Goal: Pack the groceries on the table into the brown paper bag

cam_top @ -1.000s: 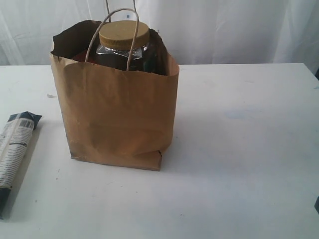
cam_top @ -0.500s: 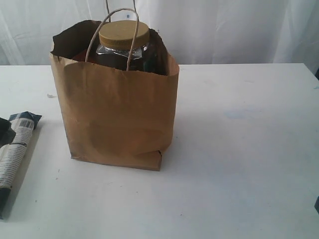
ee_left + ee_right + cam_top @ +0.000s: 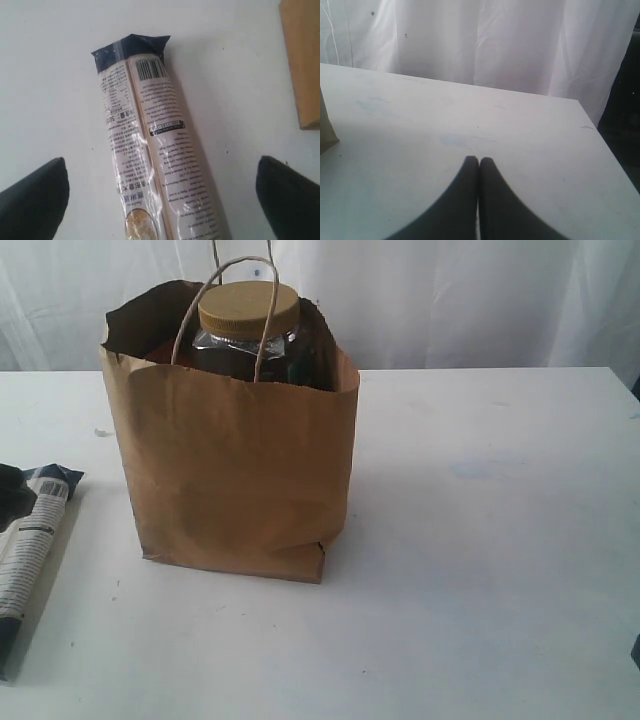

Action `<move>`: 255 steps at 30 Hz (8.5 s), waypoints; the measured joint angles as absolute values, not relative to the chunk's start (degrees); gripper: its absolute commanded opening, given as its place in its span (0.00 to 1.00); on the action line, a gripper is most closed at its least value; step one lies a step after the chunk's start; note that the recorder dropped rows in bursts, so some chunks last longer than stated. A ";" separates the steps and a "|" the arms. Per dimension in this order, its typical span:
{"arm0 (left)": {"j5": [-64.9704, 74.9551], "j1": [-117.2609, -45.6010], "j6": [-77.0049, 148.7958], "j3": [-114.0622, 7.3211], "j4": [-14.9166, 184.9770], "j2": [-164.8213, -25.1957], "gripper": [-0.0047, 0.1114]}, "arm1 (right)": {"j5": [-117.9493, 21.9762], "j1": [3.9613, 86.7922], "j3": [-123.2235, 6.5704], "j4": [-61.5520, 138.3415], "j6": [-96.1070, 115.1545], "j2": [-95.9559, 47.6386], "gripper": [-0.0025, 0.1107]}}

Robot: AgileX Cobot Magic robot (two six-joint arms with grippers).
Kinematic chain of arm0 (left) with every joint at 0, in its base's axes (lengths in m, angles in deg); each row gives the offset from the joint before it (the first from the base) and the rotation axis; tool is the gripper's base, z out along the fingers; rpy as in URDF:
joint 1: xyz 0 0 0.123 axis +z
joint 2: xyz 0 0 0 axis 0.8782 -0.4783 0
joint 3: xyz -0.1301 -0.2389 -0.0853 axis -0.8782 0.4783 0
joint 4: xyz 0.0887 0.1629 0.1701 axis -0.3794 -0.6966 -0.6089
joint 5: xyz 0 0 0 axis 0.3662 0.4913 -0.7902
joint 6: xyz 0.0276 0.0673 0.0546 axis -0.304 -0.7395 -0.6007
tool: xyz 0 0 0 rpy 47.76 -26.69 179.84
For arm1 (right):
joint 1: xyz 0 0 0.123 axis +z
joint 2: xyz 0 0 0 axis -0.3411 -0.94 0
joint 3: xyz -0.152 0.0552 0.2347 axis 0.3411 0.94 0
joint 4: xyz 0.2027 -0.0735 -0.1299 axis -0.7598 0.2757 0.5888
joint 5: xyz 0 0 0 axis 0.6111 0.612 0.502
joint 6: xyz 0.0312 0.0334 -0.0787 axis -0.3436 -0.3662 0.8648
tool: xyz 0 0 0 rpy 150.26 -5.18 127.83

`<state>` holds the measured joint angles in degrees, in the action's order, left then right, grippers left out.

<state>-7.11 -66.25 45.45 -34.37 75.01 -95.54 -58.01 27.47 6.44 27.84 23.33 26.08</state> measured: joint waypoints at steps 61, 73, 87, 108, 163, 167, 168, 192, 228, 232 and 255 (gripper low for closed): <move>-18.14 -60.11 39.61 -60.32 83.60 -133.78 0.94 | -58.01 27.47 6.44 27.84 21.96 26.08 0.02; -19.72 -60.11 38.17 -60.59 83.40 -133.65 0.05 | -58.01 27.47 6.44 27.84 21.96 26.08 0.02; -37.28 -60.11 35.16 -62.44 84.34 -116.89 0.04 | -58.01 27.47 6.44 27.84 21.96 26.08 0.02; -30.81 -60.11 36.40 -57.99 85.03 -96.10 0.04 | -58.01 27.47 6.44 27.84 21.96 26.08 0.02; -0.87 -76.62 -20.40 -78.27 161.34 -102.49 0.04 | -58.01 27.47 6.44 27.84 21.96 26.08 0.02; -7.64 -76.87 -19.66 -78.27 163.05 -102.58 0.04 | -58.01 27.47 6.44 27.84 21.96 26.08 0.02; -8.52 -76.87 -19.25 -78.27 163.47 -102.58 0.04 | -58.01 27.47 6.44 27.84 21.96 26.08 0.02; 14.82 -93.57 -18.83 -71.55 164.73 -101.46 0.04 | -58.01 27.47 6.44 27.84 21.96 26.08 0.02; 16.42 -100.68 -26.09 -69.93 161.86 -98.97 0.04 | -58.01 27.47 6.44 27.84 21.96 26.08 0.02; 16.42 -100.68 -26.09 -69.46 162.29 -98.35 0.04 | -58.01 27.47 6.44 27.84 21.96 26.08 0.02; 19.54 -100.76 -29.95 -68.86 167.76 -96.22 0.04 | -58.01 27.47 6.44 27.84 21.96 26.08 0.02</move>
<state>19.54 -100.76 -29.95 -68.86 167.76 -96.22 -58.01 27.47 6.44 27.84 21.96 26.08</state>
